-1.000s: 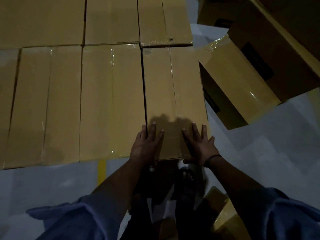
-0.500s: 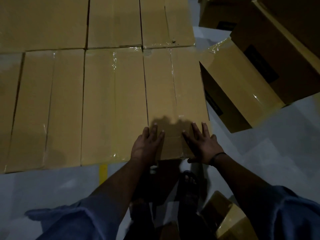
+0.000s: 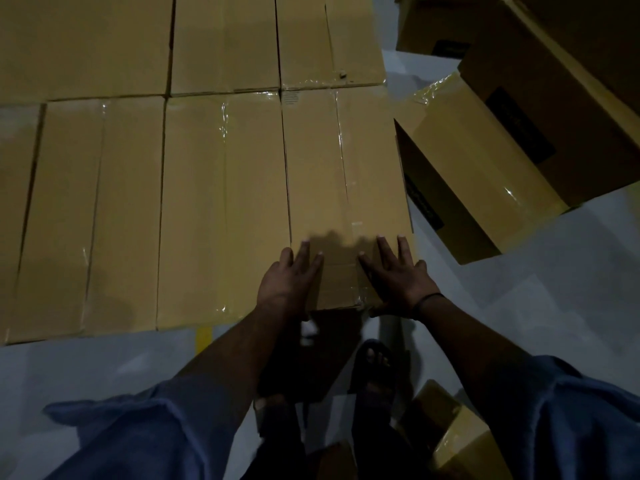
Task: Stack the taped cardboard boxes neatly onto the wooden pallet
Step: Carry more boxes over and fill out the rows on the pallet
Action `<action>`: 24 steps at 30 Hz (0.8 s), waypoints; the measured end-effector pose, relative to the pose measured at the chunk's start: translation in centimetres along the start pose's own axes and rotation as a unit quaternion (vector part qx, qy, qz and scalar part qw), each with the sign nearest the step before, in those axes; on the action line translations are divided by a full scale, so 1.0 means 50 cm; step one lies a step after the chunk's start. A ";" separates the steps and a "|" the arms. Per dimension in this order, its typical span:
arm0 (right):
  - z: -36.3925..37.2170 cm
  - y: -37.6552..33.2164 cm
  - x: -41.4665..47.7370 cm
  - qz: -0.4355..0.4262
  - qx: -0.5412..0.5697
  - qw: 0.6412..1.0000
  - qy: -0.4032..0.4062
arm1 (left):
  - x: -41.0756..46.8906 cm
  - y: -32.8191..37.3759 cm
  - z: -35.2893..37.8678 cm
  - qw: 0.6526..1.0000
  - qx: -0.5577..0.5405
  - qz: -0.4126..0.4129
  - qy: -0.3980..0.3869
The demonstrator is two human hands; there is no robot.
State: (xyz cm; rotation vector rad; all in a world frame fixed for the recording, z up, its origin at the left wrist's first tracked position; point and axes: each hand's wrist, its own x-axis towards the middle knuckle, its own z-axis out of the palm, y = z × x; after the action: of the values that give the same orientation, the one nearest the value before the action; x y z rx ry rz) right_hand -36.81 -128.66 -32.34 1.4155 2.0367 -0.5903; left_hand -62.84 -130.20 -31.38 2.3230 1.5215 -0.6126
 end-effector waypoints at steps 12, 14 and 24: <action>0.011 0.006 0.005 -0.005 0.001 1.000 0.013 | -0.019 -0.015 0.001 0.999 0.003 0.040 0.034; 0.015 0.007 0.009 -0.004 0.004 1.000 0.017 | -0.018 -0.013 0.002 0.999 0.006 0.041 0.027; 0.006 0.012 0.007 -0.011 0.037 0.999 0.005 | -0.013 -0.007 -0.012 1.000 -0.018 0.016 -0.001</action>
State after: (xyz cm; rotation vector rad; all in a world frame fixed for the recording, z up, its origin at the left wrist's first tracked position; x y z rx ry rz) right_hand -36.26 -128.41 -32.79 1.4423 2.0606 -0.6769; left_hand -63.29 -130.28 -30.53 2.3146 1.4787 -0.5732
